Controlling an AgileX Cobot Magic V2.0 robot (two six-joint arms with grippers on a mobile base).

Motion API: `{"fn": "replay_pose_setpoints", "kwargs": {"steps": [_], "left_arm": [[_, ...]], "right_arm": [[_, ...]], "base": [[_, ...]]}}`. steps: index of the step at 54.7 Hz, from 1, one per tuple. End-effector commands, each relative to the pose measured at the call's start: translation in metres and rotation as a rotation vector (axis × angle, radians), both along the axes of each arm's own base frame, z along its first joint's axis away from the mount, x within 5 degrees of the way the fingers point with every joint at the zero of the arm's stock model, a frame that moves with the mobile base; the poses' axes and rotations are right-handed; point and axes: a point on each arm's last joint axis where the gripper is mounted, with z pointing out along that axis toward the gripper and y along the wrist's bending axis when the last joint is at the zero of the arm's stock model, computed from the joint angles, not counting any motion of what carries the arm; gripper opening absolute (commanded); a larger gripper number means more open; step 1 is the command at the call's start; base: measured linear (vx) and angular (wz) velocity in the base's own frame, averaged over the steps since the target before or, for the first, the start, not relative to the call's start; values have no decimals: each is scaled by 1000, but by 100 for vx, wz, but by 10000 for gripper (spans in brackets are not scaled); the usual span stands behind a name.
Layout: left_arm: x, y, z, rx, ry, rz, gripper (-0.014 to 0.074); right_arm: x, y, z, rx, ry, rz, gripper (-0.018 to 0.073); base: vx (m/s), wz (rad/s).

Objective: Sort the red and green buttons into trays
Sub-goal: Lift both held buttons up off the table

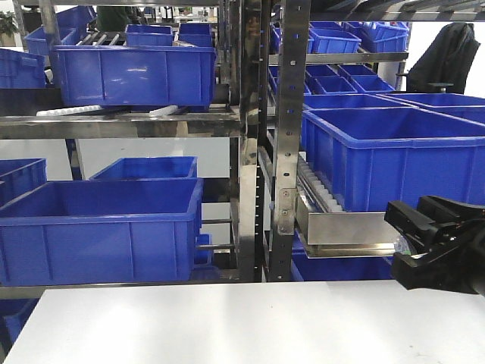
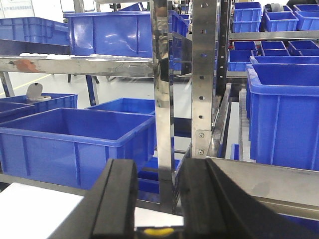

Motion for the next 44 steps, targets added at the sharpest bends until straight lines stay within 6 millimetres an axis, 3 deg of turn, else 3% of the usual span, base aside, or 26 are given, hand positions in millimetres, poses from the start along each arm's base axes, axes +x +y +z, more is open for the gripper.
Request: {"fn": "replay_pose_setpoints", "kwargs": {"steps": [1,44], "left_arm": [[-5,-1,22,-38,-128,-14,-6],[-5,-1,22,-38,-128,-14,-6]], "right_arm": [[-5,-1,26,39,-140,4,-9],[-5,-1,25,39,-139,4,-9]], "base": [[0,0],[0,0]]}}
